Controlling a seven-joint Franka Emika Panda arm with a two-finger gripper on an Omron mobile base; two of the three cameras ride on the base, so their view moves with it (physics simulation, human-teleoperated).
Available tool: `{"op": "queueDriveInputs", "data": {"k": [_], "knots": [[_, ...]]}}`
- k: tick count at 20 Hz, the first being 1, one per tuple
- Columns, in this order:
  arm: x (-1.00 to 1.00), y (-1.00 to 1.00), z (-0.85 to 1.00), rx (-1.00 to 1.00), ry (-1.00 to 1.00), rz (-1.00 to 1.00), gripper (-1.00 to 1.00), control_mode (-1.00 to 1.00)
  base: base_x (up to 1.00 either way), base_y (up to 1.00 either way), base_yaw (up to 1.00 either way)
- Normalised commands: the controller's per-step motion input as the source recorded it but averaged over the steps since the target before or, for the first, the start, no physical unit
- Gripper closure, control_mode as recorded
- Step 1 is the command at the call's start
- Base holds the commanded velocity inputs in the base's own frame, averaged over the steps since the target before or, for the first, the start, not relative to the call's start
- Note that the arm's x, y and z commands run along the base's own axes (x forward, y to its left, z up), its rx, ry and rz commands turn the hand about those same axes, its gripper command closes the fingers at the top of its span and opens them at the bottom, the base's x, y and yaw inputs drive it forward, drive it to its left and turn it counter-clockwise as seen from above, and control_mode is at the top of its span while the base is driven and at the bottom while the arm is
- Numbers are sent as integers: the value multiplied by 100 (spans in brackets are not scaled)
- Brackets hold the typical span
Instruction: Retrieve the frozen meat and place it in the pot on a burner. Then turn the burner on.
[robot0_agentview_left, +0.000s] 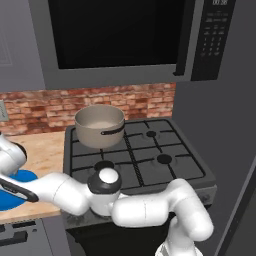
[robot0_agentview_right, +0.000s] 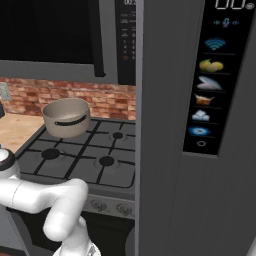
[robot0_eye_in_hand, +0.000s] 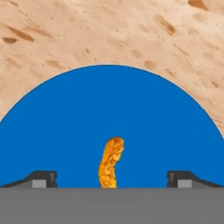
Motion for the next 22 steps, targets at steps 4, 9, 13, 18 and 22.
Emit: {"op": "queueDriveInputs", "data": {"k": [4,9,13,18,22], "knots": [[0,0,-23,-2,1,-3,-100,-100,0,0,0],[0,0,-24,-3,1,-4,-100,-100,0,0,0],[0,0,-16,-2,0,-4,-100,-100,0,0,0],[0,0,0,0,0,-1,-100,-100,0,0,0],[0,0,-1,0,0,-1,-100,-100,0,0,0]]}}
